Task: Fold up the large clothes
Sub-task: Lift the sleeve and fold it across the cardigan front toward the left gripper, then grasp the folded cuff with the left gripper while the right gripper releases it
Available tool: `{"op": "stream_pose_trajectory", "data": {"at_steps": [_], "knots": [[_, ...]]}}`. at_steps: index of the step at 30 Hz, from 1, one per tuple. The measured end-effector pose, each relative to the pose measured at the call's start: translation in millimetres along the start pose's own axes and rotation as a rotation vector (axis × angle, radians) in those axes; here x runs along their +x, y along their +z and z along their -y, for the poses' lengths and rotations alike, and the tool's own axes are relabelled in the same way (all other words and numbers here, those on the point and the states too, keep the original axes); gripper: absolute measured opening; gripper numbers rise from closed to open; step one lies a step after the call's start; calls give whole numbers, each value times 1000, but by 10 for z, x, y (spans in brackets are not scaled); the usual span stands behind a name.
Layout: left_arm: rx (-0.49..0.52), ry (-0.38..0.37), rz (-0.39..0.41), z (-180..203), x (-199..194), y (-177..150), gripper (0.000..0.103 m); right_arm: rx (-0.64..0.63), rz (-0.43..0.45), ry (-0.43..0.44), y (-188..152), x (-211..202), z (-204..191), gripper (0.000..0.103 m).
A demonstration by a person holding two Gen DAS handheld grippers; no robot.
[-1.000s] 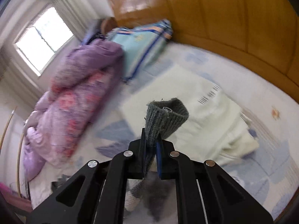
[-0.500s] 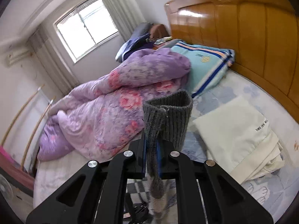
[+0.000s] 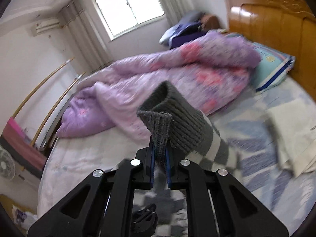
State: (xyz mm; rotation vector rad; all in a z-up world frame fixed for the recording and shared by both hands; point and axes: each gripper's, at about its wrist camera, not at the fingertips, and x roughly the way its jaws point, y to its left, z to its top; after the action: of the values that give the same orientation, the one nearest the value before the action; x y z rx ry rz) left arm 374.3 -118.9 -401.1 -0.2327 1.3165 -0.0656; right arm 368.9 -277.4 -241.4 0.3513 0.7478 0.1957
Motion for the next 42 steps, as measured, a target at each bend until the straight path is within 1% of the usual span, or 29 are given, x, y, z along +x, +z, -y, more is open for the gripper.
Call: {"op": "stream_pose_trajectory", "data": {"at_steps": [3,7,11,13,15,16,17,18,19,20,21,22,23,24,25,26,27,29,31,32,33,34,35,36,38,39,40,41,42], "knots": [[11,39,34,-414,-238,15,0,2,-72,33,-241,316,-287,8],[-12,97,54,-957,-490,30,0,15,-170,57,-605,721,-567,8],[-40,146,63,-1365,-635,39,0,6,-258,73,-948,1099,-826,9],[-51,183,63,-1560,-678,32,0,-14,-319,73,-1191,1320,-936,9],[-58,207,66,-1690,-719,24,0,-15,-403,101,-1418,1547,-1010,14],[-67,203,68,-1765,-733,10,1,-13,-449,124,-1488,1641,-1035,18],[-87,182,72,-1838,-743,-6,1,-6,-492,158,-1536,1701,-1048,24],[-101,166,73,-1877,-737,-27,1,4,-516,185,-1559,1719,-1066,27],[-117,158,71,-1913,-725,-48,1,22,-543,202,-1560,1721,-1054,55],[-127,154,68,-1927,-708,-69,1,36,-546,197,-1543,1707,-1033,85],[-142,137,58,-1937,-663,-83,1,53,-509,190,-1489,1617,-959,88],[-156,116,43,-1929,-606,-93,1,52,-486,188,-1441,1556,-904,88],[-162,101,37,-1910,-557,-106,4,39,-477,171,-1391,1493,-828,88],[-171,78,25,-1878,-481,-120,15,30,-477,148,-1357,1457,-758,88],[-176,69,7,-1845,-394,-126,22,25,-477,112,-1324,1399,-639,88],[-177,68,-5,-1816,-317,-131,34,30,-474,92,-1319,1336,-537,88],[-178,63,-25,-1782,-182,-143,41,47,-469,65,-1288,1257,-339,88],[-185,53,-79,-1747,53,-162,45,54,-464,8,-1273,1147,-60,88],[-222,-12,-90,-1745,347,-205,45,23,-452,-123,-1279,1030,310,88],[-227,-24,-106,-1748,461,-226,43,-3,-452,-222,-1291,992,486,88],[-215,10,-116,-1739,586,-251,34,-28,-459,-302,-1324,969,640,88],[-192,40,-98,-1725,629,-253,32,-47,-466,-343,-1337,938,778,87],[-166,50,-80,-1706,636,-241,32,-58,-469,-355,-1354,904,883,82],[-161,54,-81,-1705,625,-228,30,-64,-471,-362,-1376,872,1018,71],[-167,57,-89,-1720,620,-215,28,-18,-518,-367,-1503,900,1290,20],[-173,53,-93,-1733,631,-211,28,41,-567,-332,-1654,988,1474,12],[-178,55,-93,-1741,642,-207,28,92,-637,-305,-1875,1137,1658,4],[-177,60,-94,-1744,649,-200,28,109,-646,-296,-1986,1195,1737,0],[-166,76,-96,-1721,663,-198,28,118,-598,-276,-2034,1201,1785,0]]}}
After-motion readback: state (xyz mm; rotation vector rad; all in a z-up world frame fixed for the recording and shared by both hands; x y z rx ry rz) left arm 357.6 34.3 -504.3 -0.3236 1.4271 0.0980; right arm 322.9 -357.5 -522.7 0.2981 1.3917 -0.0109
